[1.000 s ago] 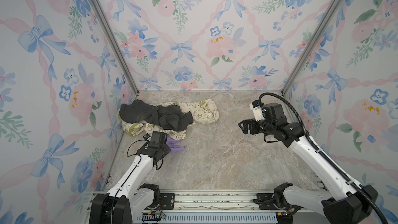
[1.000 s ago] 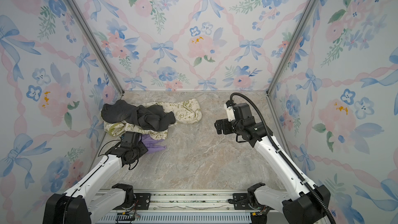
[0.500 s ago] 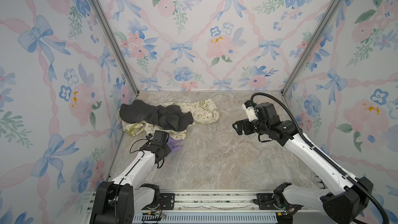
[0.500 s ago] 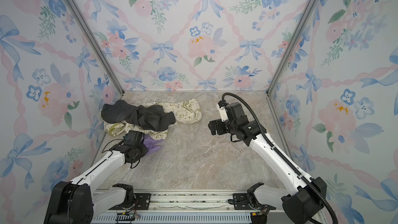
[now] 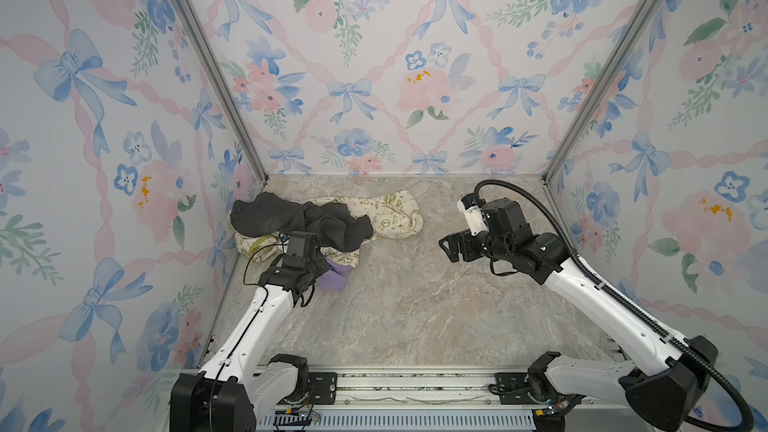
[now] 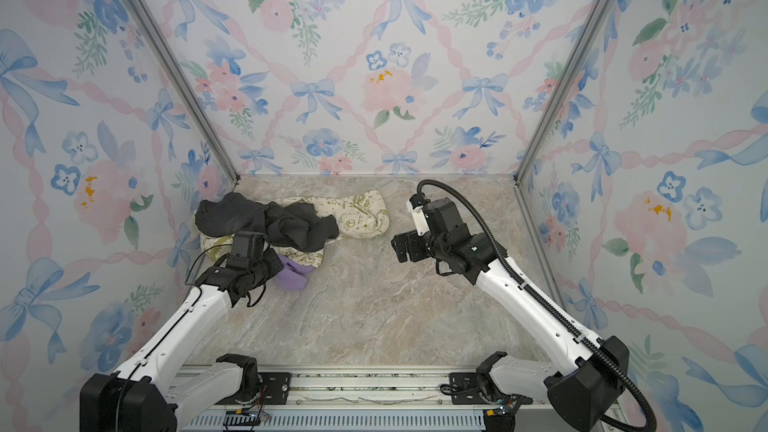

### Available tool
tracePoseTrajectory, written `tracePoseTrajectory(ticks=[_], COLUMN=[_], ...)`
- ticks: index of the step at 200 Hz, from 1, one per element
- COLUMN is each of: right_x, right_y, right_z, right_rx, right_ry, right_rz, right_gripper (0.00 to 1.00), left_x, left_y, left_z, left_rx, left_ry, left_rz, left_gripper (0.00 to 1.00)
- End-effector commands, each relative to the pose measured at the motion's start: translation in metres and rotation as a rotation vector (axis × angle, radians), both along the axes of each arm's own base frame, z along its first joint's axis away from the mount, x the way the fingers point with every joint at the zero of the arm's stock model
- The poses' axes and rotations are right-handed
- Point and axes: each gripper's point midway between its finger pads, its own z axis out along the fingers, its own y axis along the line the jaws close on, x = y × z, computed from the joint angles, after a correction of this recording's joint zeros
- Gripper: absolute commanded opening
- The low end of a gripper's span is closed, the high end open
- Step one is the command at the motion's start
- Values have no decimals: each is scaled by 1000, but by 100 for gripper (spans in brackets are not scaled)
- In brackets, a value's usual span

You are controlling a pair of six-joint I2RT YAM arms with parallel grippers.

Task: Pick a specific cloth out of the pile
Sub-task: 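Grasp the purple cloth with the left gripper and lift it up out of the pile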

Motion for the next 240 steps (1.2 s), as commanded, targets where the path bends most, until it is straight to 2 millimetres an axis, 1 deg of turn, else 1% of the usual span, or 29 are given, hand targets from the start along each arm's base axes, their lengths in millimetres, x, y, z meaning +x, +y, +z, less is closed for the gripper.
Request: tracePoseTrajectory(ticks=[1, 34, 62, 82, 134, 158, 206, 240], right_x=[2, -2, -4, -3, -1, -2, -6, -12], right_y=[10, 25, 39, 48, 74, 86, 100, 108], right_z=[10, 12, 16, 20, 26, 33, 43, 52], right_rx=[3, 4, 16, 14, 19, 35, 79, 102], right_ry=[-28, -45, -65, -80, -113, -136, -154, -167], right_rz=[-3, 22, 56, 73, 130, 155, 181, 201], right_gripper=[97, 97, 97, 97, 97, 97, 97, 97], left_x=[14, 25, 31, 33, 35, 35, 33, 30], left_y=[-5, -10, -9, -7, -11, -15, -26, -39], left_z=[39, 80, 122, 147, 199, 224, 271, 303], left_rx=[27, 29, 39, 48, 30, 23, 38, 33], left_ry=[-98, -193, -291, -347, -462, -514, -619, -710], left_rz=[-66, -102, -104, -95, -113, -144, -227, -312], left_gripper=[0, 0, 0, 0, 0, 0, 0, 0])
